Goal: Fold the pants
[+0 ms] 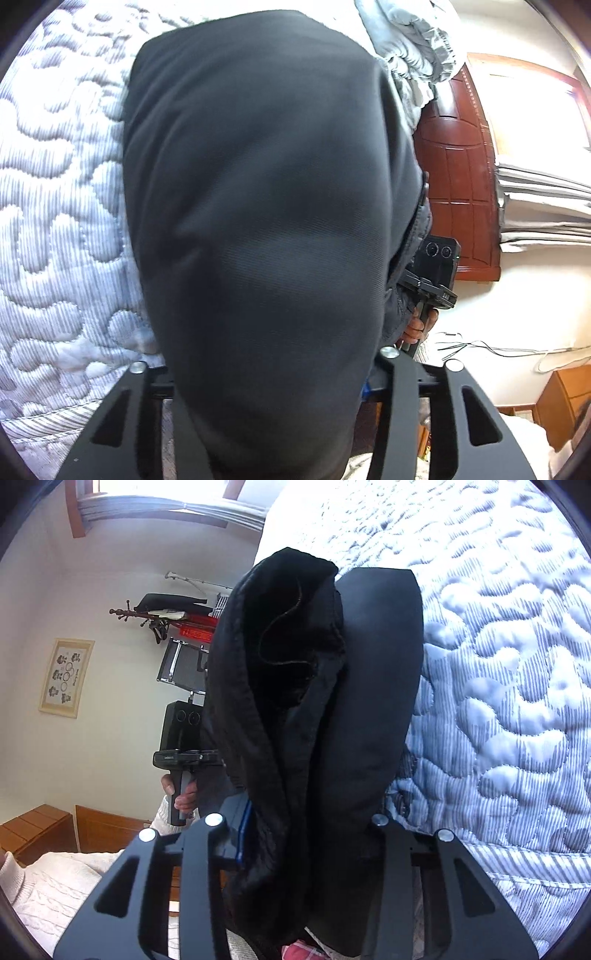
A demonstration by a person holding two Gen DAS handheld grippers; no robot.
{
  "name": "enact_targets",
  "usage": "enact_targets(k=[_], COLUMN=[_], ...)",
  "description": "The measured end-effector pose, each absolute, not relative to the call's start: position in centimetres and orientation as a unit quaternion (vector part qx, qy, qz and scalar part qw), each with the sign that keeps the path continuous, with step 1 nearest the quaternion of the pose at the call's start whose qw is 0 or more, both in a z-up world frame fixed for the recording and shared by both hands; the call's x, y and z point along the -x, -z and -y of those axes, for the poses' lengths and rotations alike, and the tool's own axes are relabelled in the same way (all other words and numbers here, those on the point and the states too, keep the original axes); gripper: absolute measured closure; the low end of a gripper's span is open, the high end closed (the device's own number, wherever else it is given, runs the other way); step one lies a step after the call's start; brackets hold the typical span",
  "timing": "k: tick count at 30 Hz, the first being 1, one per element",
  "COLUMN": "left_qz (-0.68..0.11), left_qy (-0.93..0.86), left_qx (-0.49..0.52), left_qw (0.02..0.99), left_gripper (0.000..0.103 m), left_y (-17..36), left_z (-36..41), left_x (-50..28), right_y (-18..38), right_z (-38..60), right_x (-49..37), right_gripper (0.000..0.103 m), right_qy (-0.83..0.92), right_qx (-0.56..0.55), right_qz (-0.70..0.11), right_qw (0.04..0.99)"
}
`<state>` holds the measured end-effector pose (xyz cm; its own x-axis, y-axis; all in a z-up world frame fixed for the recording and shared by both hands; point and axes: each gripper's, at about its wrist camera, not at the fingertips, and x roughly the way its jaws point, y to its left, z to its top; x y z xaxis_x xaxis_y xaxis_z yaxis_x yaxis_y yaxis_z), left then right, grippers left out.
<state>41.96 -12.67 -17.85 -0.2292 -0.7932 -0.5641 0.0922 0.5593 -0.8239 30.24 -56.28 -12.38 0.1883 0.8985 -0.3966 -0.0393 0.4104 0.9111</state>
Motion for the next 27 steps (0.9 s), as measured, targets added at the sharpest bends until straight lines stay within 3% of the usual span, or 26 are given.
enact_targets(k=[4,19,27], left_qz=[-0.665,-0.591,-0.585], left_qy=[0.399,0.423,0.402], left_qx=[0.278,0.306,0.312], left_qw=[0.566,0.615,0.632], left_gripper=[0.067,0.068,0.068], left_y=[17.9,12.9,13.2], left_z=[13.0,15.2,15.9], left_x=[-41.9,-49.0,-55.5], right_y=[11.1,4.5,5.4], right_z=[56.1,56.0,55.6], right_x=[-30.7,-40.5,-47.9], right_gripper=[0.069,0.069,0.069], right_qy=[-0.36,-0.38,-0.369], right_qx=[-0.406,-0.368,-0.361], right_qz=[-0.516,-0.473,-0.49], right_qw=[0.663,0.705,0.703])
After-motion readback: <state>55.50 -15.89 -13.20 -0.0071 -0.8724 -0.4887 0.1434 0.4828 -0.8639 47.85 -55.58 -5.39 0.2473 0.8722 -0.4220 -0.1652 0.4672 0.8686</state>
